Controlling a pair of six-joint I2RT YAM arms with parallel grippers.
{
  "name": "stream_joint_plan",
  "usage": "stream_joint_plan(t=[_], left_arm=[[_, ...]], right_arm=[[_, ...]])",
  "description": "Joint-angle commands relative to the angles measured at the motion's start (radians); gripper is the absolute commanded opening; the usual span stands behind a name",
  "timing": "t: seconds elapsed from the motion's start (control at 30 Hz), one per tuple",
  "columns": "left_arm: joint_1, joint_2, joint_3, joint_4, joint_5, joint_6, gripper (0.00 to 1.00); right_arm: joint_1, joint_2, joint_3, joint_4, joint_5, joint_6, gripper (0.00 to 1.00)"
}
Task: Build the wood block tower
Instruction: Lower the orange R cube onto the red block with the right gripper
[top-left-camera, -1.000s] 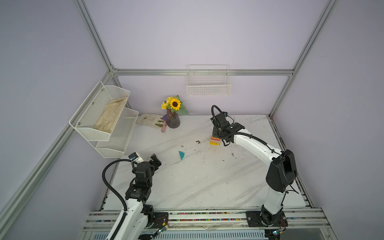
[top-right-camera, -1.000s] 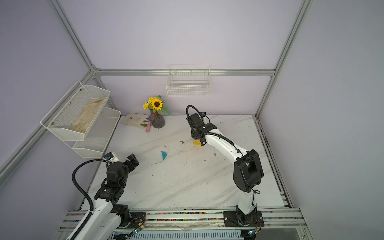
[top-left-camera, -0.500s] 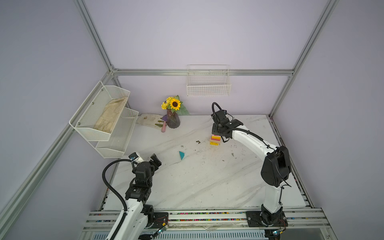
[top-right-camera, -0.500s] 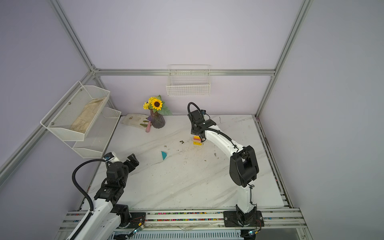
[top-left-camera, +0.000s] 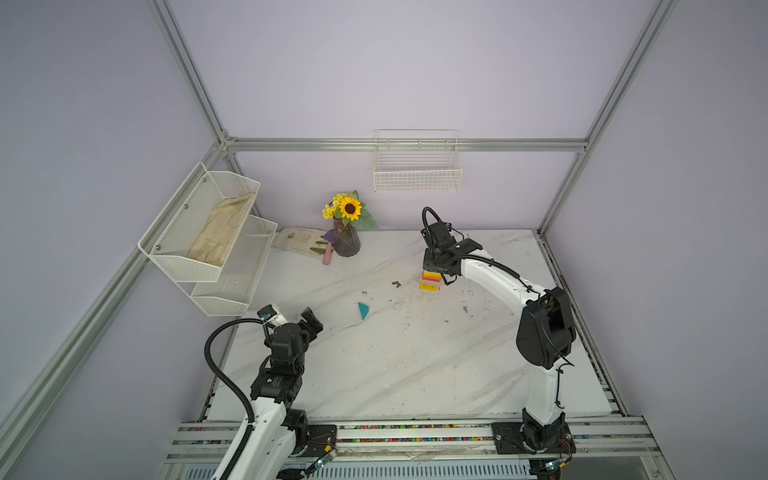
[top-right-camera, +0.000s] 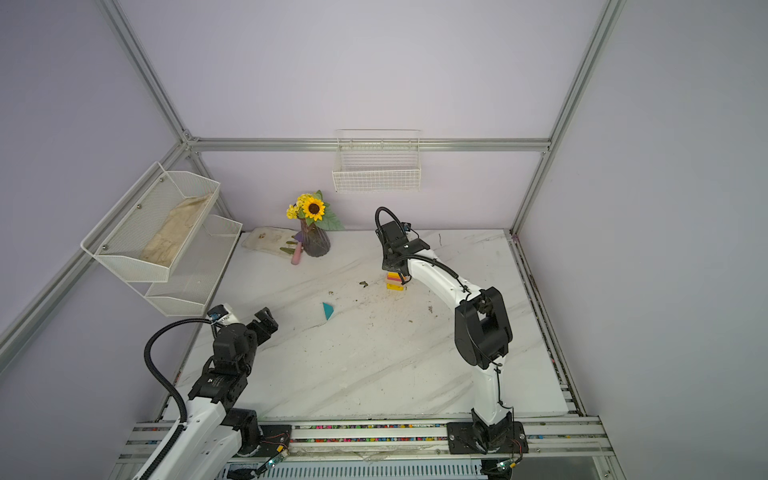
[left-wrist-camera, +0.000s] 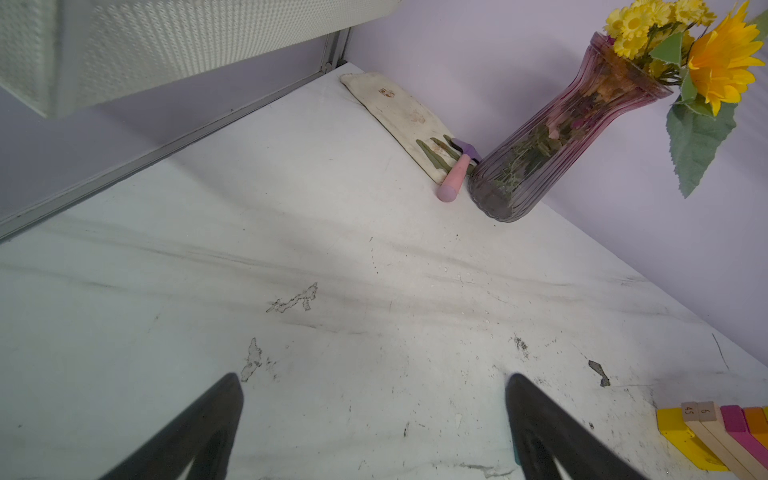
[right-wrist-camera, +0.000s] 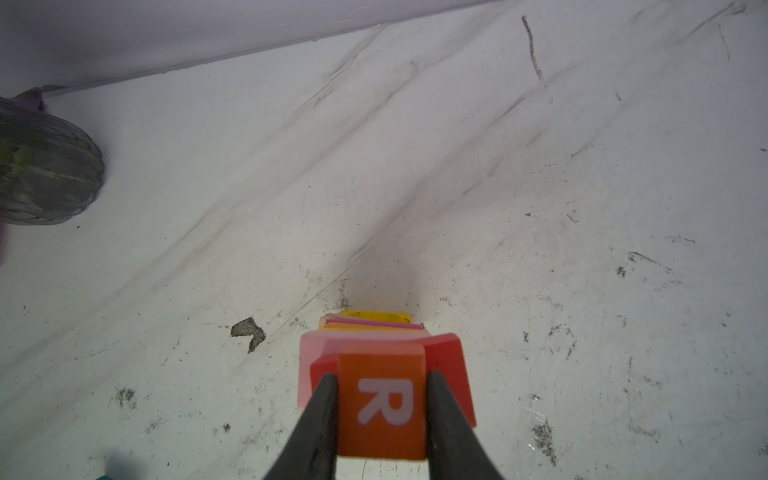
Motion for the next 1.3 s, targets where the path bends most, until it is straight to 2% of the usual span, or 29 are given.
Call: stream_joint_plan(t=[0.0,0.13,0.3,0.4,0.8,1.13,1.27], left_arm=[[0.006,-0.003,-0.035,0.048,0.007,0.014,0.97],[0.005,-0.003,-0.037,0.048,0.007,0.014,0.97],[0.006,-0.002,-0.037,0.048,0.006,0.015,0.97],[0.006,-0.002,-0.037,0.048,0.007,0.014,0.97],[0.007,-0.003,-0.037,0.048,0.007,0.015,0.97],[0.006,-0.003,-0.037,0.05,0.004,0.015,0.97],[0.005,-0.003,-0.037,0.05,0.004,0.015,0.97]], right_arm=[[-0.006,0.007,0.027,-0.03,0.006,0.002,0.46],[-0.006,-0.01,0.026,-0.035,0.009,0.002,0.68],[-0.008,-0.032,0.026,-0.038,0.024,-0.016,0.83],[-0.008,-0.041,0.014,-0.032,0.028,-0.041,0.97],[-0.023,0.004,-0.01,0.017,-0.05,-0.069,0.97],[-0.023,0.03,-0.006,0.026,-0.066,-0.055,0.97],[-0.023,0.038,-0.006,0.025,-0.066,-0.05,0.94]])
